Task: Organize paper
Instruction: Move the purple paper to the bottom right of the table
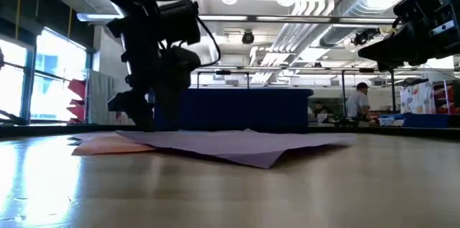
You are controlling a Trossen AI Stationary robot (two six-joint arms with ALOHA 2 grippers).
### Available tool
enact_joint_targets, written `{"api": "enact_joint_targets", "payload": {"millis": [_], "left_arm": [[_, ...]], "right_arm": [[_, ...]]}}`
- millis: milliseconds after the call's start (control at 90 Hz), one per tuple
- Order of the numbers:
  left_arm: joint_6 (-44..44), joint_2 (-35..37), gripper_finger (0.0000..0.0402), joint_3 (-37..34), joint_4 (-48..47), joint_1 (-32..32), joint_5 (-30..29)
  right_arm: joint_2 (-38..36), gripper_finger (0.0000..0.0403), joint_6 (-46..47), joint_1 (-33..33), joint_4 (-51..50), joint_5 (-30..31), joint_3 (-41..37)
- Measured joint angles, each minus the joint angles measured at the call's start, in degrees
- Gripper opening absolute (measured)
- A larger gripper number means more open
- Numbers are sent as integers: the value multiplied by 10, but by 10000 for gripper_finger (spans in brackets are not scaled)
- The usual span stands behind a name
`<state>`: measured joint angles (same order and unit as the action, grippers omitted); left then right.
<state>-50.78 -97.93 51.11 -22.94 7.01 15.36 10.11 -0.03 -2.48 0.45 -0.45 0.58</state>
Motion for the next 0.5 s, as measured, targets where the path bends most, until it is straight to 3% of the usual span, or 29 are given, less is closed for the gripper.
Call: {"api": "enact_joint_targets", "payload": {"millis": [222, 500], "left_arm": [[-14, -8, 220, 0, 32, -4, 26], [10, -13, 131, 1, 18, -5, -37]], "right_arm": [[0, 0, 0, 0, 0, 0, 0], [0, 0, 0, 0, 0, 0, 0]]}}
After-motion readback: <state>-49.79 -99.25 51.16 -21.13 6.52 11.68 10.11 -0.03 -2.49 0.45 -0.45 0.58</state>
